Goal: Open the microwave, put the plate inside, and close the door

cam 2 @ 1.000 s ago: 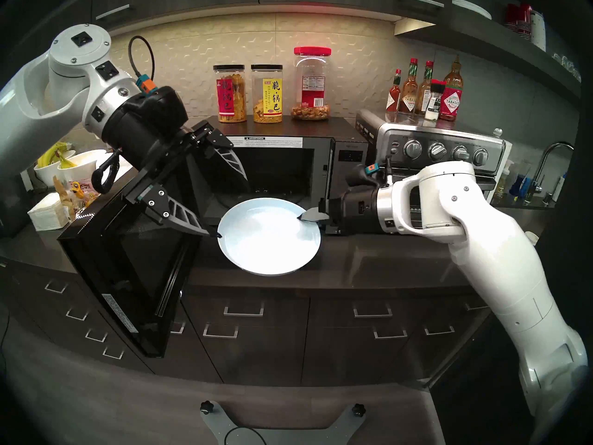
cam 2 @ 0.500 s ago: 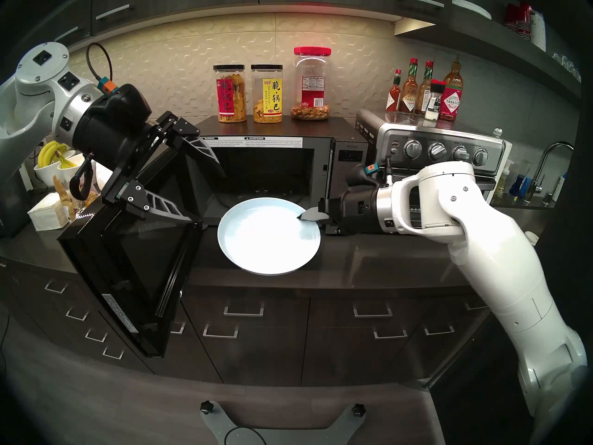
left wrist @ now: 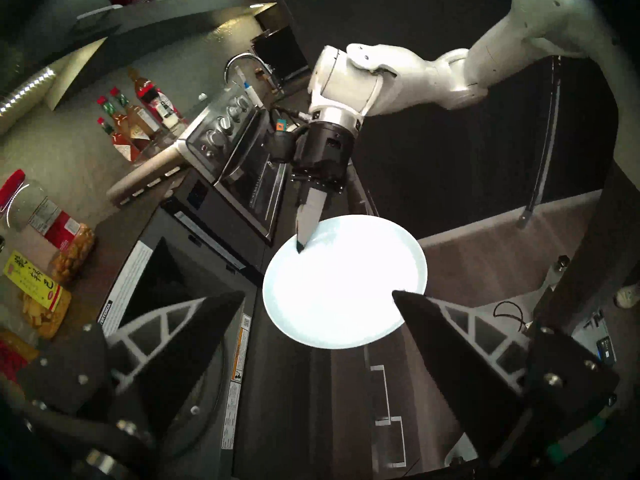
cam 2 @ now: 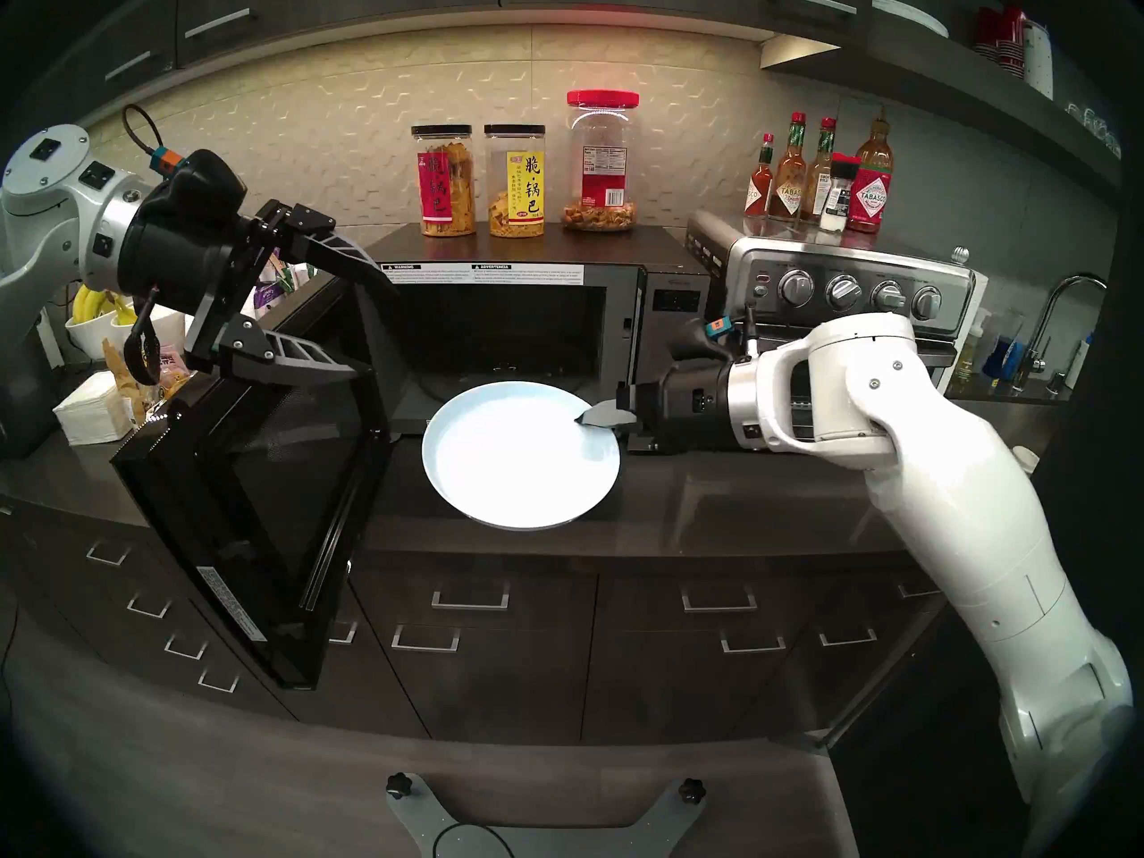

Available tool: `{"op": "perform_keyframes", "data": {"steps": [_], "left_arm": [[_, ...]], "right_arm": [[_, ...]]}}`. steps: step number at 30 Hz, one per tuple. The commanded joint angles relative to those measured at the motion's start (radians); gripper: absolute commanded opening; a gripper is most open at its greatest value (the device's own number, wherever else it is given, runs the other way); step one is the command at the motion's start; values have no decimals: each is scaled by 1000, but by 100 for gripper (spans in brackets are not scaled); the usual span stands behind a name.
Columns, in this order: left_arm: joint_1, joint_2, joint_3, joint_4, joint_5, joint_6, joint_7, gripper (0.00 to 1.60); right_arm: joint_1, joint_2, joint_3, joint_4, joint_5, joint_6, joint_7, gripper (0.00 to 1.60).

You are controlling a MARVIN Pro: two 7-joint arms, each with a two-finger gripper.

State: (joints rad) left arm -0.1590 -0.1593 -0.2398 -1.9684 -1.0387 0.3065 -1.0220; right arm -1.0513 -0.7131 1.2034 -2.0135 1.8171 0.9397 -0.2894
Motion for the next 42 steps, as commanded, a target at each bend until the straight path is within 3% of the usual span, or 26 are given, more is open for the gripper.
{"op": "perform_keyframes", "data": {"steps": [1, 21, 34, 42], "left_arm": [[1, 31, -41, 3, -86, -10, 32, 160], [66, 54, -105, 45, -211, 37, 28, 160], [100, 59, -148, 56, -198, 123, 27, 160], [117, 59, -177, 75, -180, 193, 66, 160]], "right_arm": [[3, 7, 14, -3, -6, -4, 12, 0], [-14, 10, 11, -7, -20, -12, 26, 0], [-13, 12, 16, -3, -21, -12, 33, 0], [-12, 12, 17, 1, -21, -12, 36, 0]]}}
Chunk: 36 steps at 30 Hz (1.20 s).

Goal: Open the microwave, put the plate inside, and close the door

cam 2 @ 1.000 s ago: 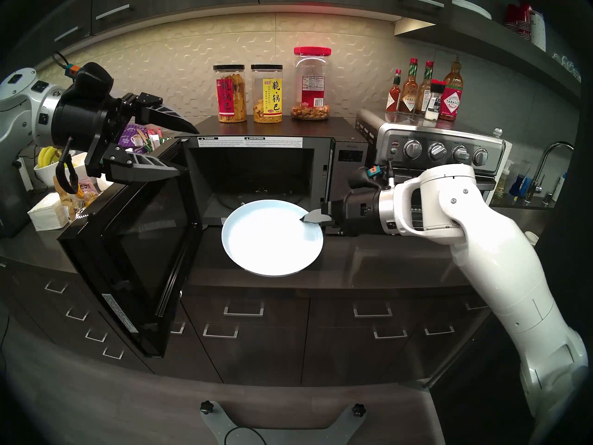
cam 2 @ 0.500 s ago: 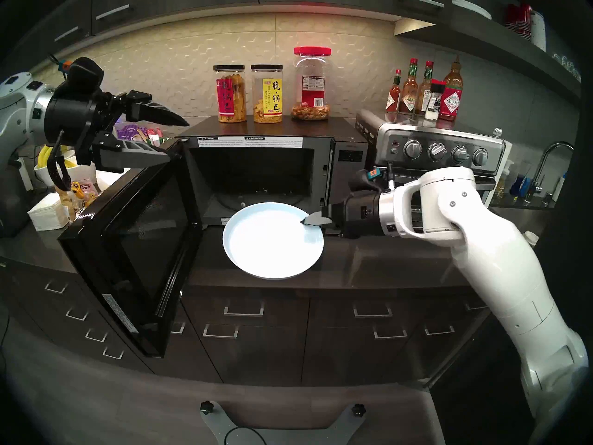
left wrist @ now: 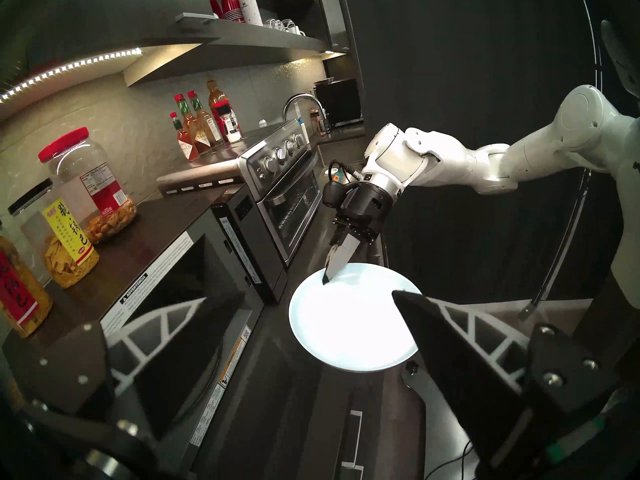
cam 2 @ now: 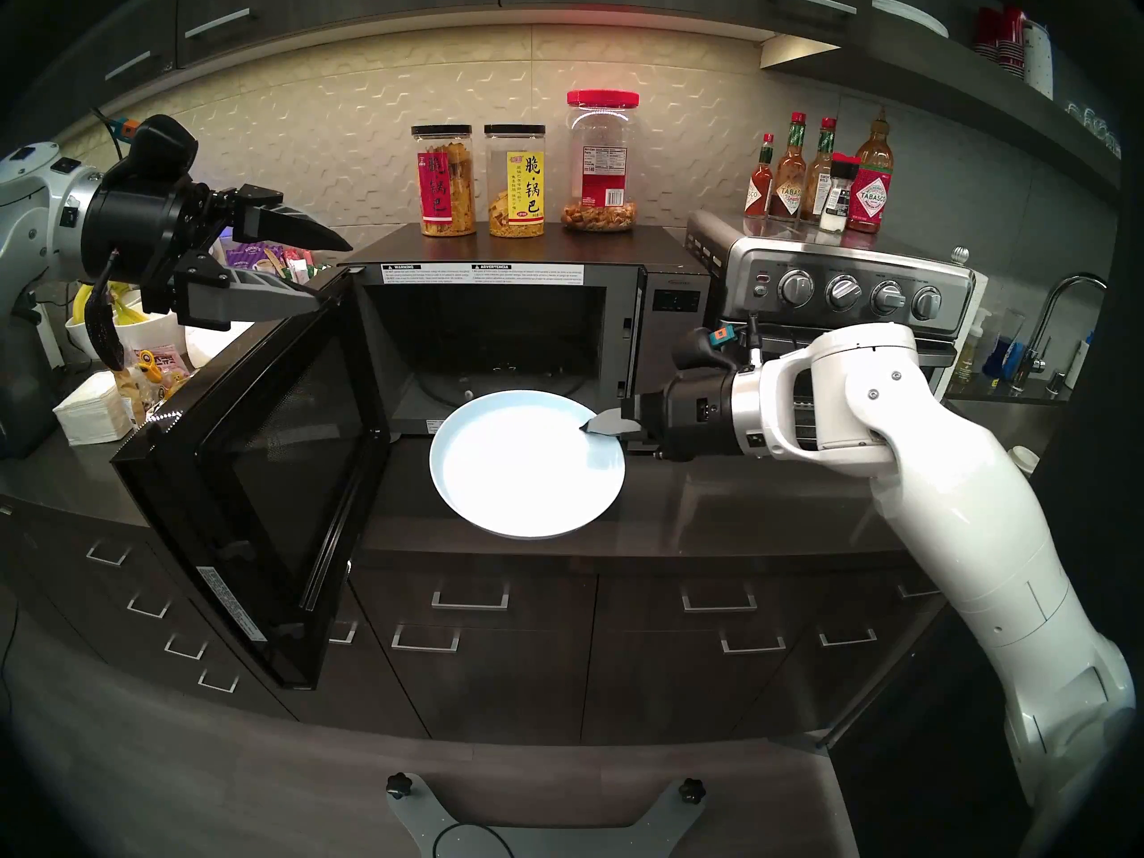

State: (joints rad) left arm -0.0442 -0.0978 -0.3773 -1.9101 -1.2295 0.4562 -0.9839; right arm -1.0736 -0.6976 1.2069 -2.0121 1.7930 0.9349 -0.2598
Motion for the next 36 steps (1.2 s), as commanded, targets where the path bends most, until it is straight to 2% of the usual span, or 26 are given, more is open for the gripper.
{"op": "perform_keyframes", "data": {"steps": [1, 6, 15, 36], "left_arm": [[5, -2, -43, 20, 11, 46, 28, 160], [17, -2, -64, 25, 19, 77, 47, 160], [47, -2, -102, 19, 27, 89, 37, 160], [133, -2, -188, 18, 28, 85, 23, 160]], "right_arm": [[10, -3, 14, 0, 3, -8, 7, 0], [10, -2, 15, 2, 3, -8, 8, 0], [8, -1, 18, 2, 3, -9, 11, 0], [-1, 1, 21, 4, -1, -11, 12, 0]]}}
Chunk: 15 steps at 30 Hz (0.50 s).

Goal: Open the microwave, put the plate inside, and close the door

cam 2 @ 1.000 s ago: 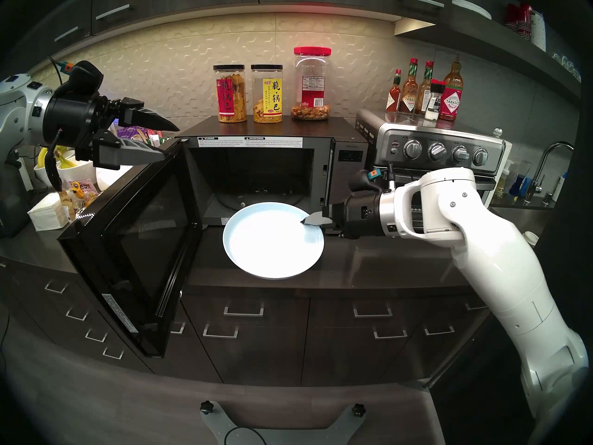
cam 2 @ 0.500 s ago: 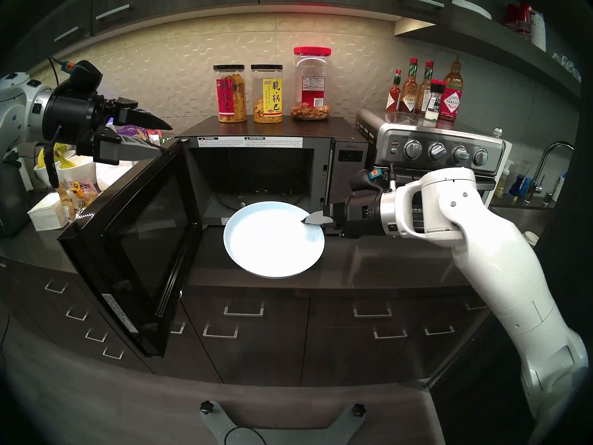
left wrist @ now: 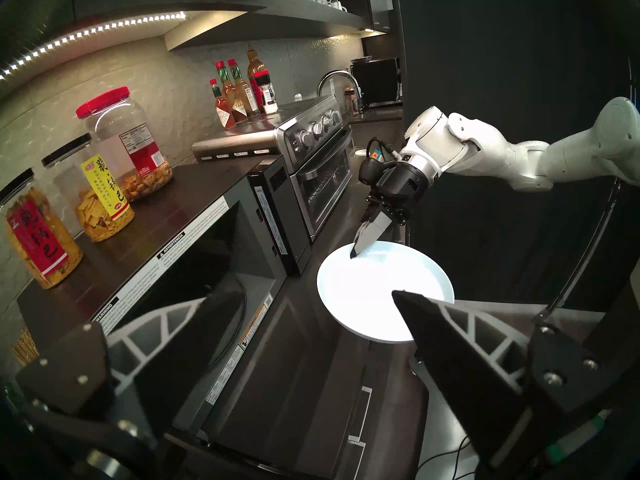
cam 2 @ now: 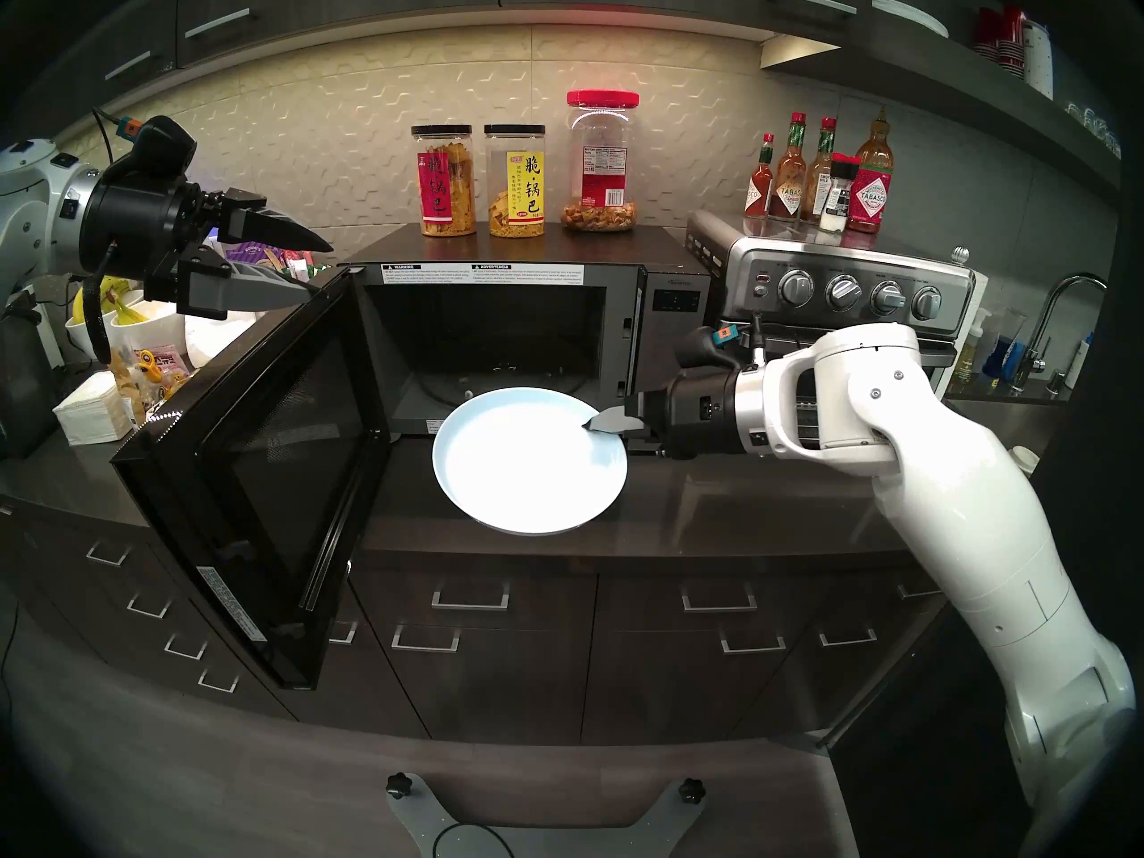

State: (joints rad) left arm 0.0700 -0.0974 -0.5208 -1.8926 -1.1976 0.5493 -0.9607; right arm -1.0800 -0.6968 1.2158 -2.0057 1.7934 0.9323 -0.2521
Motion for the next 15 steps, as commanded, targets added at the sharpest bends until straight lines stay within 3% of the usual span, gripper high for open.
{"op": "perform_keyframes", "data": {"steps": [1, 15], "left_arm": [[23, -3, -49, 1, -4, -8, 0, 160], [86, -3, -113, 0, -1, -10, -3, 160]], "right_arm": [[5, 1, 12, -3, -3, -9, 4, 0], [9, -7, 7, -5, -47, -17, 6, 0]]}}
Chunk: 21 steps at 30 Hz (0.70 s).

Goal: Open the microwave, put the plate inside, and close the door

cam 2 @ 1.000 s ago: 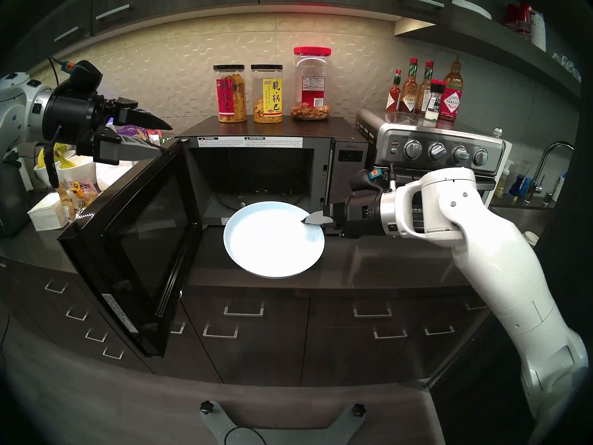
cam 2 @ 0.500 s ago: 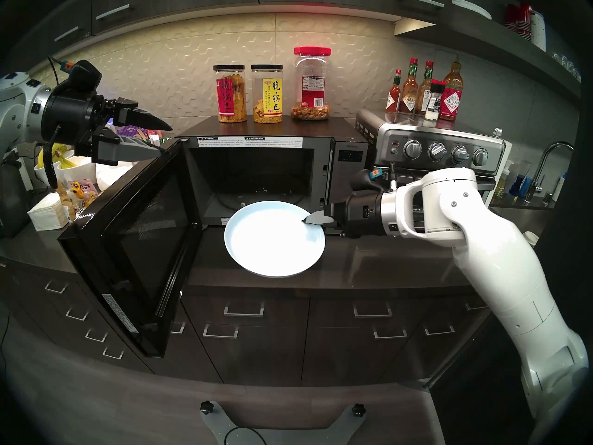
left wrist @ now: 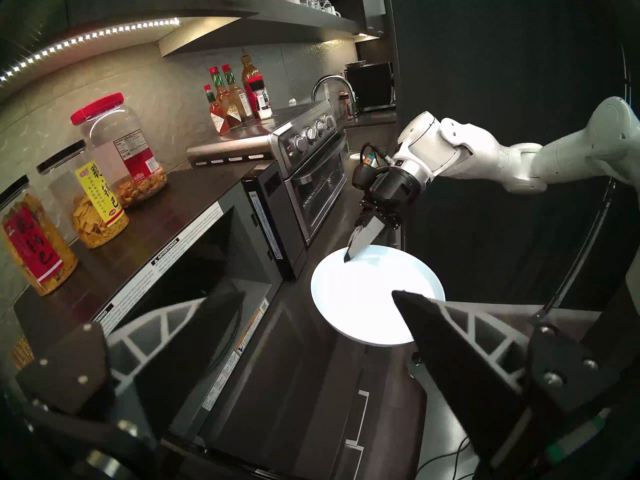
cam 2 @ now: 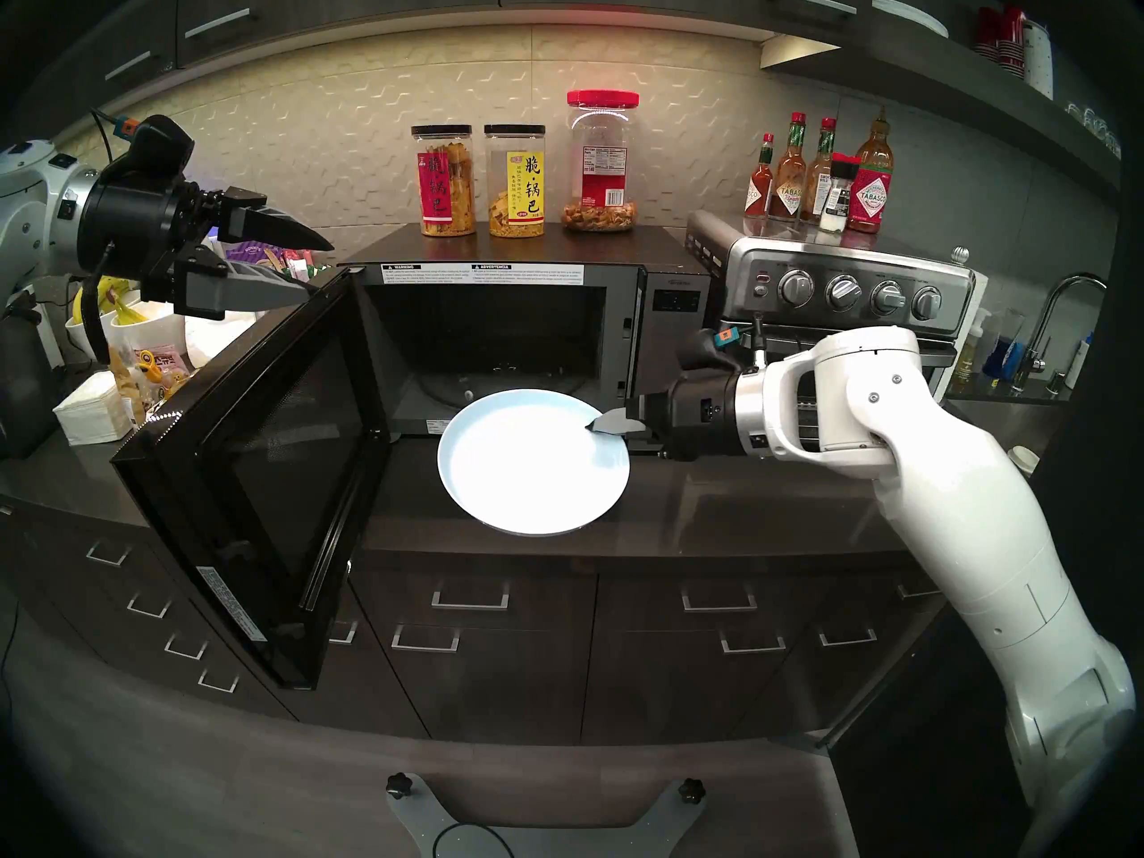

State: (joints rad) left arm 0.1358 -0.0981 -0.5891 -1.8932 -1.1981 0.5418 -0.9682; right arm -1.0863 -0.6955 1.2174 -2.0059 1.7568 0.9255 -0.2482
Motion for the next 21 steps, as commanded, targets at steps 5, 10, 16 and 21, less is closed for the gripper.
{"op": "perform_keyframes", "data": {"steps": [5, 10, 16, 21], "left_arm": [[43, -2, -69, -1, 0, -2, 5, 160], [65, -2, -92, -2, 1, -1, 6, 160], [89, -2, -117, -4, 2, -1, 7, 160], [108, -2, -136, -5, 2, -1, 8, 160]], "right_arm": [[31, -23, -8, 5, -36, -8, -5, 0], [52, -45, -27, 18, -62, -5, -13, 0], [85, -83, -62, 41, -93, -5, -30, 0], [114, -113, -89, 58, -111, -4, -47, 0]]}}
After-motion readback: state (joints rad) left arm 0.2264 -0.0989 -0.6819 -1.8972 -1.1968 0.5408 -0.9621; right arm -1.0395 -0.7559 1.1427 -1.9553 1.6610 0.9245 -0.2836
